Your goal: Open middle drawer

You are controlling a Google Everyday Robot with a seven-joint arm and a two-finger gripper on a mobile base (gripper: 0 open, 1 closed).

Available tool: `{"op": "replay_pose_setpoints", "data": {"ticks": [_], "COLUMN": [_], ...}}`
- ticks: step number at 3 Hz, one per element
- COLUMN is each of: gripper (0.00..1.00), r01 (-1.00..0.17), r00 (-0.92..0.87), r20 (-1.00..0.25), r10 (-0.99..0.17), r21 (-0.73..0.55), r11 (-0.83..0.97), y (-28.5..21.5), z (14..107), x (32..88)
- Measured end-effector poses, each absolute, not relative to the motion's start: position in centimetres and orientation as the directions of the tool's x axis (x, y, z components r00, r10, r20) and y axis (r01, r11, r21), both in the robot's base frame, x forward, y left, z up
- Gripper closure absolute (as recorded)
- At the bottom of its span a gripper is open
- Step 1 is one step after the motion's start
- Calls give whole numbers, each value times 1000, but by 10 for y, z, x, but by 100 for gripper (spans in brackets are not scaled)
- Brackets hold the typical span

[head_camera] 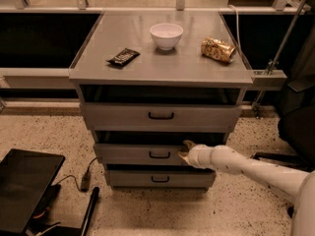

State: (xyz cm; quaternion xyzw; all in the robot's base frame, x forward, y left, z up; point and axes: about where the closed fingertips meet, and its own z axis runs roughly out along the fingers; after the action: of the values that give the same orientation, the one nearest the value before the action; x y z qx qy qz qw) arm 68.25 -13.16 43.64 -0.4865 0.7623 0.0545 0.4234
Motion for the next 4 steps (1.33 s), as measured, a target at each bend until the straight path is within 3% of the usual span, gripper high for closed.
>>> {"op": "replay_pose_setpoints", "data": {"ticks": [4], "gripper": [100], "r01": [-783], "r00": [-170], "r20": [-743], "r10": [-647], "r21": [-297], "r11": [547], "y": [-133], "z": [441], "x": [656]}}
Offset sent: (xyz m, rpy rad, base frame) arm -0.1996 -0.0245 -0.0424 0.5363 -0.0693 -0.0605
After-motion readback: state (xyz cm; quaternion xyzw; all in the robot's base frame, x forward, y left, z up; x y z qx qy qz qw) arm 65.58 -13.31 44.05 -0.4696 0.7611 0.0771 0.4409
